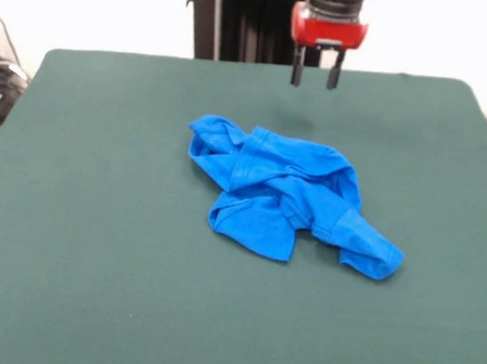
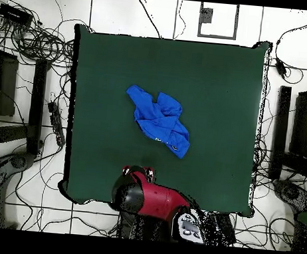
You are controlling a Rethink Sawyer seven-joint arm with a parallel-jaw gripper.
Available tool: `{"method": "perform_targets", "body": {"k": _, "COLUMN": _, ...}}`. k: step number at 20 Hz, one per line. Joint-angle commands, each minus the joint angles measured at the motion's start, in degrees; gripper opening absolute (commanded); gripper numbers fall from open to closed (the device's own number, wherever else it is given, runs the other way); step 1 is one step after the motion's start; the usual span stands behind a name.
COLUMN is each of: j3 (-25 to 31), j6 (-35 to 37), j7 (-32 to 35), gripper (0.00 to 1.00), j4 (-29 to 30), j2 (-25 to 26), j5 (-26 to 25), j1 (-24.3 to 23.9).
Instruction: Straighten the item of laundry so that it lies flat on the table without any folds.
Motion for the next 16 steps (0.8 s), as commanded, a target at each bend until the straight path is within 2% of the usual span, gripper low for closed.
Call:
{"method": "perform_targets", "body": {"k": 1, "j3": 0.01, "j6": -4.07, "j7": 10.99, "gripper": 1.00, "j4": 0.14, "j2": 5.13, "j5": -1.07, "j1": 1.67}}
{"method": "perform_targets", "body": {"k": 8, "j3": -0.42, "j6": -3.42, "j7": 10.96, "gripper": 1.00, "j4": -1.55, "j2": 5.71, "j5": -1.25, "j1": 2.17}}
{"method": "perform_targets", "body": {"k": 16, "j3": -0.40, "j6": -1.71, "j7": 10.59, "gripper": 1.00, "j4": -6.64, "j2": 8.65, "j5": 0.95, "j1": 2.48}}
